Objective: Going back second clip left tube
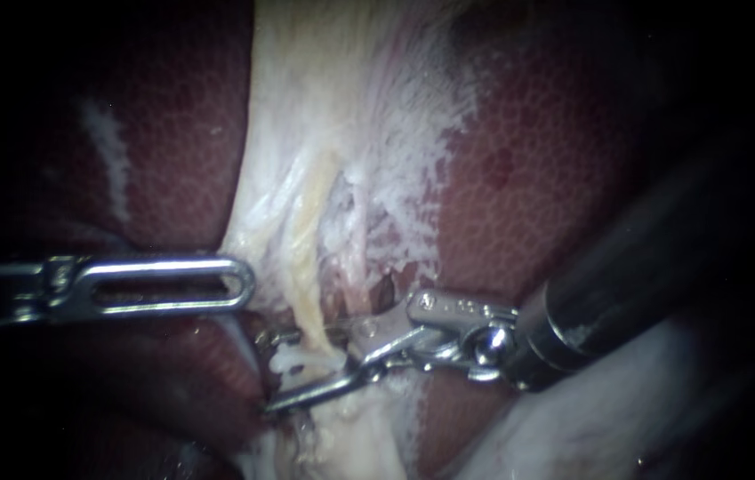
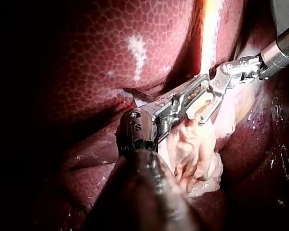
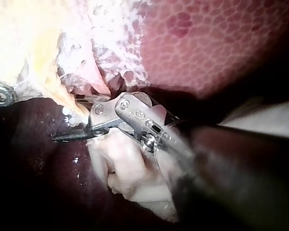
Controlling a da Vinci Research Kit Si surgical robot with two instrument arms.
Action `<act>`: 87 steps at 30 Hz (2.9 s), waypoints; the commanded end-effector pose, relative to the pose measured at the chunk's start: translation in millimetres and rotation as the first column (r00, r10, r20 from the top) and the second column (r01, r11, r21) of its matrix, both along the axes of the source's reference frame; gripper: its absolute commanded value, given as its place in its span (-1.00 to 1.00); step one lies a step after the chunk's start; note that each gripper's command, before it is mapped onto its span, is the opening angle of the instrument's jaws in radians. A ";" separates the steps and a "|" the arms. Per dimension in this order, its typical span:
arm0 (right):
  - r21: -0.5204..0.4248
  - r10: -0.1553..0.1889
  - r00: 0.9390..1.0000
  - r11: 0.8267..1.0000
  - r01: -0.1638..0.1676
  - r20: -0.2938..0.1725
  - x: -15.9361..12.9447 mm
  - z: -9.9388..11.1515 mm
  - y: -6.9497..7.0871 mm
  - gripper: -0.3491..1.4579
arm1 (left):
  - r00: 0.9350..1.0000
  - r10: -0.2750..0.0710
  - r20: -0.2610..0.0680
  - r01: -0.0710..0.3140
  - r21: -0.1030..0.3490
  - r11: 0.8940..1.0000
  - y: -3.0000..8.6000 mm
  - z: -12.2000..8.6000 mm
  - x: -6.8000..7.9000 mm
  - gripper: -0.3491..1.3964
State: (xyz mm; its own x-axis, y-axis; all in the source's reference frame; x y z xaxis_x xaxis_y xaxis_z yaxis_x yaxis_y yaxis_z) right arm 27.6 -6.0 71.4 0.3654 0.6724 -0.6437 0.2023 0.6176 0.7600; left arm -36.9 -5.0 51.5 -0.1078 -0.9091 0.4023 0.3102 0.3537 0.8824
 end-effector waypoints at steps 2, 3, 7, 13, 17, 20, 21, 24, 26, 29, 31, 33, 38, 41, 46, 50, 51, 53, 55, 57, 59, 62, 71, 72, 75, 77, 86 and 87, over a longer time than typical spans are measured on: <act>-0.038 0.002 1.000 0.999 -0.002 -0.015 -0.6 -0.1 0.1 0.05 | 1.000 0.000 0.000 0.000 0.000 1.000 0.0 0.0 0.0 -1.00; -0.050 0.005 1.000 0.999 -0.005 -0.018 -0.9 -0.2 0.2 0.05 | 1.000 0.000 0.000 0.000 0.000 1.000 0.0 0.0 0.0 -1.00; -0.086 0.009 0.999 0.996 -0.011 -0.031 -2.6 -1.2 1.1 0.05 | 1.000 0.000 0.000 0.000 0.000 1.000 0.0 0.0 0.0 -1.00; -0.113 0.010 0.999 0.994 -0.015 -0.043 -5.3 -2.6 2.2 0.05 | 1.000 0.000 0.000 0.000 0.000 1.000 0.0 0.0 0.0 -1.00; -0.131 0.010 0.999 0.991 -0.017 -0.050 -6.8 -3.3 2.5 0.05 | 1.000 0.000 0.000 0.000 0.000 1.000 0.0 0.0 0.0 -1.00; -0.141 0.009 0.998 0.990 -0.016 -0.054 -7.7 -3.5 2.4 0.05 | 1.000 0.000 0.000 0.000 0.000 1.000 0.0 0.0 0.1 -1.00; -0.147 0.009 0.998 0.989 -0.017 -0.056 -8.2 -3.5 2.4 0.05 | 1.000 0.000 0.000 0.000 0.000 1.000 0.0 0.0 0.1 -1.00; -0.167 0.017 0.998 0.986 -0.027 -0.056 -9.7 -3.8 2.6 0.05 | 1.000 0.000 0.000 0.000 0.000 1.000 0.0 0.0 0.1 -1.00; -0.176 0.022 0.998 0.984 -0.032 -0.056 -10.8 -4.2 3.0 0.05 | 1.000 0.001 0.000 -0.001 0.000 1.000 0.0 0.0 0.1 -1.00; -0.204 0.032 0.998 0.978 -0.043 -0.059 -12.8 -5.0 4.0 0.05 | 1.000 0.001 0.000 -0.001 0.000 1.000 0.0 0.0 0.1 -1.00; -0.223 0.040 0.997 0.973 -0.052 -0.059 -14.3 -5.8 4.9 0.05 | 1.000 0.001 0.000 -0.001 0.000 1.000 0.0 0.0 0.2 -1.00; -0.238 0.048 0.997 0.969 -0.060 -0.058 -15.3 -6.5 5.7 0.05 | 1.000 0.001 0.001 -0.001 0.000 1.000 0.0 0.1 0.2 -1.00; -0.285 0.065 0.996 0.955 -0.079 -0.058 -17.4 -8.6 7.4 0.05 | 1.000 0.001 0.001 -0.001 0.000 1.000 0.0 0.1 0.2 -1.00; -0.305 0.072 0.996 0.949 -0.086 -0.058 -18.2 -9.6 7.9 0.05 | 1.000 0.001 0.001 -0.001 0.000 1.000 0.0 0.1 0.2 -1.00; -0.314 0.069 0.996 0.946 -0.085 -0.062 -18.8 -10.6 8.3 0.05 | 1.000 0.001 0.001 -0.001 0.000 1.000 0.1 0.1 0.2 -1.00; -0.314 0.069 0.996 0.946 -0.085 -0.062 -18.7 -10.8 8.2 0.05 | 1.000 0.001 0.001 -0.001 0.000 1.000 0.1 0.2 0.2 -1.00; -0.314 0.069 0.996 0.946 -0.085 -0.062 -18.7 -10.8 8.2 0.05 | 1.000 0.001 0.001 -0.001 0.000 1.000 0.1 0.2 0.2 -1.00; -0.314 0.069 0.996 0.946 -0.085 -0.062 -18.7 -10.8 8.2 0.05 | 1.000 0.001 0.001 -0.001 0.000 1.000 0.1 0.2 0.2 -1.00; -0.314 0.069 0.996 0.946 -0.085 -0.062 -18.7 -10.8 8.1 0.05 | 1.000 0.001 0.001 -0.001 0.000 1.000 0.1 0.2 0.1 -1.00; -0.314 0.069 0.996 0.946 -0.085 -0.062 -18.7 -10.8 8.0 0.05 | 1.000 0.001 0.001 -0.001 0.000 1.000 0.1 0.3 0.1 -1.00; -0.314 0.070 0.996 0.946 -0.085 -0.062 -18.6 -10.8 8.0 0.05 | 1.000 0.001 0.001 -0.001 0.000 1.000 0.2 0.5 0.1 -1.00; -0.313 0.067 0.996 0.946 -0.084 -0.063 -18.6 -10.8 8.0 0.05 | 1.000 0.000 0.003 0.000 -0.002 1.000 0.4 1.2 0.1 -1.00; -0.313 0.065 0.996 0.946 -0.082 -0.064 -18.5 -10.8 7.8 0.05 | 1.000 0.002 -0.003 -0.002 -0.004 1.000 0.7 2.8 -0.5 -1.00; -0.313 0.065 0.996 0.946 -0.082 -0.065 -18.5 -10.8 7.8 0.05 | 1.000 0.001 -0.004 -0.001 -0.005 1.000 0.7 2.9 -0.6 -1.00; -0.313 0.065 0.996 0.946 -0.082 -0.065 -18.5 -10.8 7.8 0.05 | 1.000 -0.001 -0.006 0.001 -0.007 1.000 0.6 3.4 -1.0 -1.00; -0.313 0.065 0.996 0.946 -0.082 -0.065 -18.5 -10.9 7.7 0.05 | 1.000 -0.002 -0.007 0.002 -0.008 1.000 0.6 3.8 -1.4 -1.00; -0.312 0.063 0.996 0.947 -0.080 -0.066 -18.5 -10.9 7.7 0.05 | 1.000 -0.003 -0.021 0.003 -0.008 1.000 1.0 4.9 -3.4 -1.00; -0.312 0.063 0.996 0.947 -0.080 -0.066 -18.5 -10.9 7.7 0.05 | 1.000 -0.004 -0.022 0.004 -0.008 1.000 1.0 4.9 -3.6 -1.00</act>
